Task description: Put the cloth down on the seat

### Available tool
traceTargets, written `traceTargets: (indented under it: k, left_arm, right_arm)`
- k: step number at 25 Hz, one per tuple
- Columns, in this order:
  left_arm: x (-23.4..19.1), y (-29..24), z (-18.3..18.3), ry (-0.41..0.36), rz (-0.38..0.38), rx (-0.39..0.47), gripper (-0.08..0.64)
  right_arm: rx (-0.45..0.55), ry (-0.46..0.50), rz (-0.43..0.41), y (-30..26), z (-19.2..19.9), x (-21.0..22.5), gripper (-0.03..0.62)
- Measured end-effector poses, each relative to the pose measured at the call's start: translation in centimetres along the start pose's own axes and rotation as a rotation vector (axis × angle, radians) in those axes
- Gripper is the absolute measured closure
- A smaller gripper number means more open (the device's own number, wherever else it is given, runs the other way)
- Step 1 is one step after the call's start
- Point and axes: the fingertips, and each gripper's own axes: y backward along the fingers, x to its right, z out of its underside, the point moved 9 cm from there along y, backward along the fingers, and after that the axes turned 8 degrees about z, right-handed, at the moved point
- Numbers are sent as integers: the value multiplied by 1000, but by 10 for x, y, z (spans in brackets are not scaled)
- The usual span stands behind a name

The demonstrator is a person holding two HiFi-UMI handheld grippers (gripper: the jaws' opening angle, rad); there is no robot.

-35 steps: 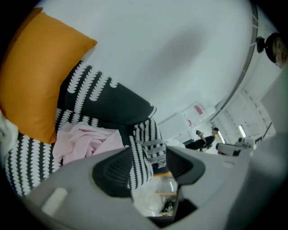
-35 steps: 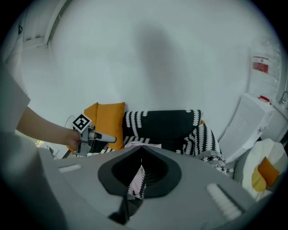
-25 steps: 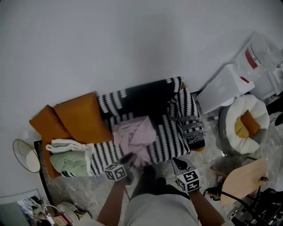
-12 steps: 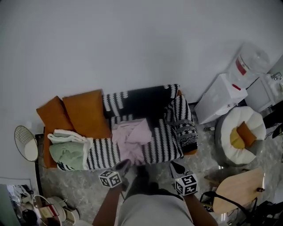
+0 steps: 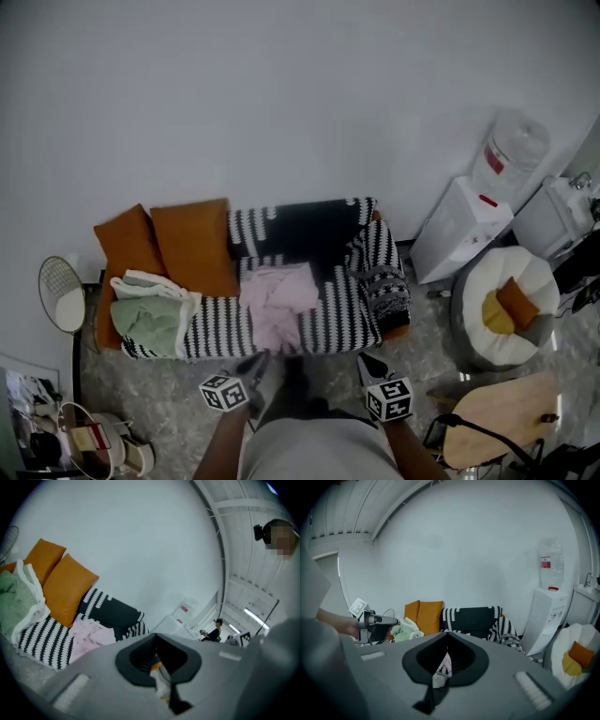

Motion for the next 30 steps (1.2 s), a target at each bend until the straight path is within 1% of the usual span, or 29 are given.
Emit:
traceTargets:
  k: [5, 10, 14, 19, 23, 30]
  left_arm:
    - [27, 26, 3, -58, 15, -9, 558]
    - [38, 54, 4, -105, 15, -3, 558]
    - [44, 77, -3, -139, 31, 3, 558]
    - [39, 106, -21, -167, 45, 15, 558]
    - [33, 131, -29, -207, 50, -6, 558]
    - [15, 155, -50, -227, 61, 2, 558]
  right_arm:
    - [29, 32, -14, 20, -8, -13, 588]
    - [48, 79, -31, 31, -13, -33, 588]
    - [61, 100, -40, 34, -17, -53, 588]
    - [71, 100, -35, 26, -24, -84, 588]
    - [80, 89, -39, 25, -25, -112, 588]
    - [89, 108, -18, 16, -34, -136, 588]
